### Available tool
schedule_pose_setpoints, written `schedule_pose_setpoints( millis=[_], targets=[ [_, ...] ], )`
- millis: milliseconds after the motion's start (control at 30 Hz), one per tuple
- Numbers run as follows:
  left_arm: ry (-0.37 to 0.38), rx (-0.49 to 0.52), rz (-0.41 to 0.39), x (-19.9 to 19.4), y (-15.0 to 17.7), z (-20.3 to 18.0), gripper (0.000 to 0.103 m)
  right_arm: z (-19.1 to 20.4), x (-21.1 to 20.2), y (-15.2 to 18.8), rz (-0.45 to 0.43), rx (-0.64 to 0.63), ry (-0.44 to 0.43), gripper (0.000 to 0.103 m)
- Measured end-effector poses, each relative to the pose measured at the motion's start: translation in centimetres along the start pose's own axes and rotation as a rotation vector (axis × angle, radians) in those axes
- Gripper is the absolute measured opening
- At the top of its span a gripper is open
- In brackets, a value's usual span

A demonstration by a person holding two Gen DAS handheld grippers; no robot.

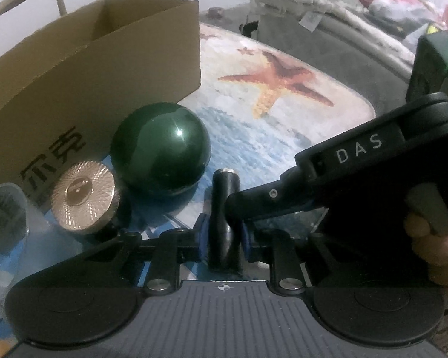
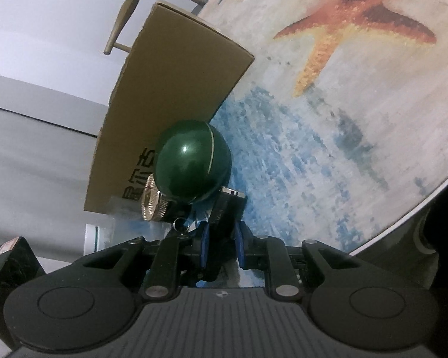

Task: Organize rigid objects
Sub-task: 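Carry the black cylinder with the right gripper into the box and open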

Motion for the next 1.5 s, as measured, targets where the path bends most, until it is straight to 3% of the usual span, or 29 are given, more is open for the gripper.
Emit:
schedule_pose_setpoints(
  millis=[167,333,567,700,933,1133,1300,1500],
  targets=[
    [-0.014,0.015,-0.081,-3.1,-0.3,-0.4,0.021,1.5,-1.6,0.5,-0.024,-0.019,-0.052,0.019],
    [-0.037,0.016,-0.187,-6.5,-1.2,0.1,0.021,5.1,-3.4,0.8,-0.083,-0.118,-0.096,0.018],
    [-0.023,-0.030,-0.183,-5.4,-0.8,0.9,0.021,5.0,-2.3,0.5,-0.091,-0.124,-0.063,0.014],
    [-0.035,-0.030,-0.218,-6.7,-0.9,1.1,0.021,6.0,-2.9,0.5,-0.109,-0.162,-0.076,0.010],
    [-0.098,-0.010,-0.304,-9.8,-2.4,1.6,0.021,10.4,-3.7,-0.2,-0.135,-0.276,-0.119,0.010],
    [-0.207,-0.003,-0.347,-13.3,-4.8,4.8,0.021,16.9,-2.4,-1.9,-0.117,-0.396,-0.188,0.010],
    [-0.266,-0.025,-0.302,-14.3,-7.0,9.6,0.021,21.7,1.0,-4.5,-0.082,-0.426,-0.220,0.009],
    [-0.218,-0.131,-0.057,-9.3,-7.0,17.2,0.021,21.7,4.5,-7.2,-0.058,-0.346,-0.211,0.009]
  ],
)
Point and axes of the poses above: each gripper's, at about its wrist camera, not at the fingertips, and x roughly the way its jaws point, z to its left, y to its underside, the point moved 5 cm from there along x, roughly the way its jaws point, and after that the axes turned 10 degrees about x, right-handed, at the moved point
